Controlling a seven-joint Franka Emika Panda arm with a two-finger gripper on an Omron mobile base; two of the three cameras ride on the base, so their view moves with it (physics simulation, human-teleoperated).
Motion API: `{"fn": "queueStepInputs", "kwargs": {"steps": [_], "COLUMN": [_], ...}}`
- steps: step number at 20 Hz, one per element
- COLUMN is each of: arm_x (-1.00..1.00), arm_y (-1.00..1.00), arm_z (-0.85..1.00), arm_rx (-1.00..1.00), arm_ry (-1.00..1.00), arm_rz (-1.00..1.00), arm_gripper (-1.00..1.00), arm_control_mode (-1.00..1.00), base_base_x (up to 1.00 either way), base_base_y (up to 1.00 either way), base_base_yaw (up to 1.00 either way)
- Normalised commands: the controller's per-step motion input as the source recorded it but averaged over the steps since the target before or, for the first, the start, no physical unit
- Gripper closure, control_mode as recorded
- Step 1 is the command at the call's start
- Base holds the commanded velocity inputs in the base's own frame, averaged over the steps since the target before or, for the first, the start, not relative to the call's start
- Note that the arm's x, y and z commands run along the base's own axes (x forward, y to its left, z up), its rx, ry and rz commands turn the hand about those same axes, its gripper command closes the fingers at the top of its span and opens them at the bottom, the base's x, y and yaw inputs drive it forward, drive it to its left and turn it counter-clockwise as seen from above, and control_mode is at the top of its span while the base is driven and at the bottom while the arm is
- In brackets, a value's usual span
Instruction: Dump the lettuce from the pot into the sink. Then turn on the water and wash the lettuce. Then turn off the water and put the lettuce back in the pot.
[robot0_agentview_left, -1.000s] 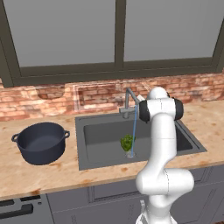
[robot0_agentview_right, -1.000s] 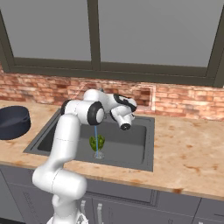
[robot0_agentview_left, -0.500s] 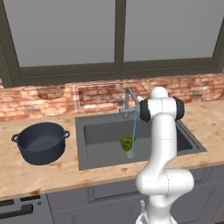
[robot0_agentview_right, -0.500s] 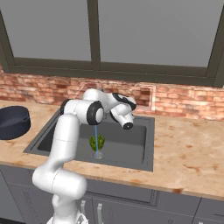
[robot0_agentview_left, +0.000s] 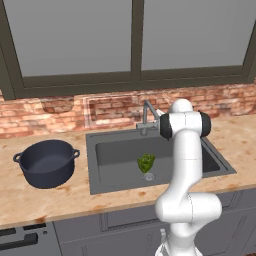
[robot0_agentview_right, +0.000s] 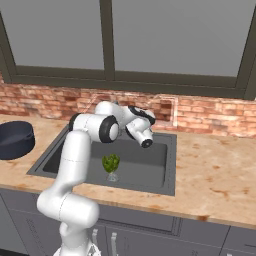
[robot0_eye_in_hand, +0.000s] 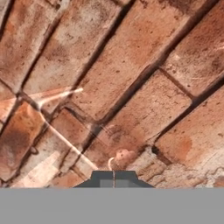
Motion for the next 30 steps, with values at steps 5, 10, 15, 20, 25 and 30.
{"fn": "queueStepInputs", "kwargs": {"steps": [5,10,15,20,25,30], "arm_x": [0.0,0.0,0.0,0.0,0.0,0.0], "arm_y": [0.88,0.85,0.53,0.03,0.0,-0.01], "arm_z": [0.0,0.0,0.0,0.0,0.0,0.0], "arm_rx": [0.0,0.0,0.0,0.0,0.0,0.0], "arm_ry": [0.0,0.0,0.0,0.0,0.0,0.0], "arm_rz": [0.06,0.04,0.0,0.0,0.0,0.0], "arm_gripper": [1.0,1.0,1.0,1.0,-1.0,-1.0], "arm_control_mode": [-1.0,-1.0,-1.0,-1.0,-1.0,-1.0], "base_base_x": [0.0,0.0,0.0,0.0,0.0,0.0], "base_base_y": [0.0,0.0,0.0,0.0,0.0,0.0], "base_base_yaw": [0.0,0.0,0.0,0.0,0.0,0.0]}}
